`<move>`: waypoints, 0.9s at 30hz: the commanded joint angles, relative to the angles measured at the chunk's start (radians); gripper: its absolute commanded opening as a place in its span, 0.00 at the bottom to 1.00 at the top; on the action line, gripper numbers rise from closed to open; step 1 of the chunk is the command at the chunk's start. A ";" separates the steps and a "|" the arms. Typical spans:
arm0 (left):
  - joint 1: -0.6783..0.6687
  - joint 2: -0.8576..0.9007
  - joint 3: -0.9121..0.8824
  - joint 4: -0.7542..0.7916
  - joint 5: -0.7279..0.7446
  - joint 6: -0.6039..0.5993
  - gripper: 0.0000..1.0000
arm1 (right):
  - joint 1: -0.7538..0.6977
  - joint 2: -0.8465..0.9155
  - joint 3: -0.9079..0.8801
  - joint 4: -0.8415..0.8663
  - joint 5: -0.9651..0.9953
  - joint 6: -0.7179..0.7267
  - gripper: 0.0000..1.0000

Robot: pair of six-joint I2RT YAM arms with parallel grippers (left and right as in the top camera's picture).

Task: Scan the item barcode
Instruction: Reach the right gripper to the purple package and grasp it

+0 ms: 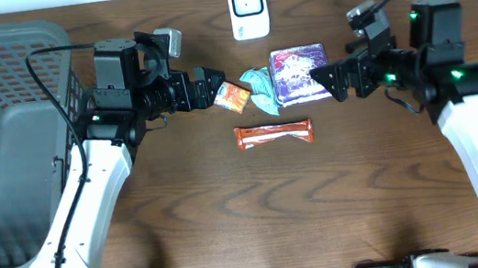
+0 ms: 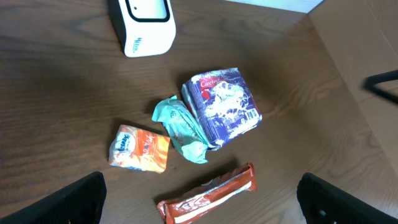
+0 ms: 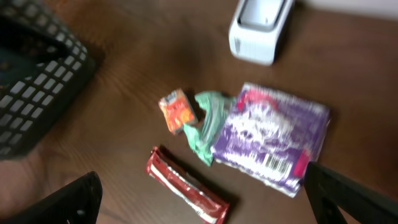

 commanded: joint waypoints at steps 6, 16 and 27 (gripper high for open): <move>0.005 0.005 0.004 -0.002 0.002 0.010 0.98 | -0.003 0.129 0.026 -0.033 0.315 0.362 0.99; 0.005 0.005 0.004 -0.002 0.002 0.010 0.98 | -0.006 0.313 0.037 0.174 0.352 0.299 0.99; 0.005 0.005 0.004 -0.002 0.002 0.010 0.98 | -0.058 0.830 0.734 -0.287 0.057 0.104 0.92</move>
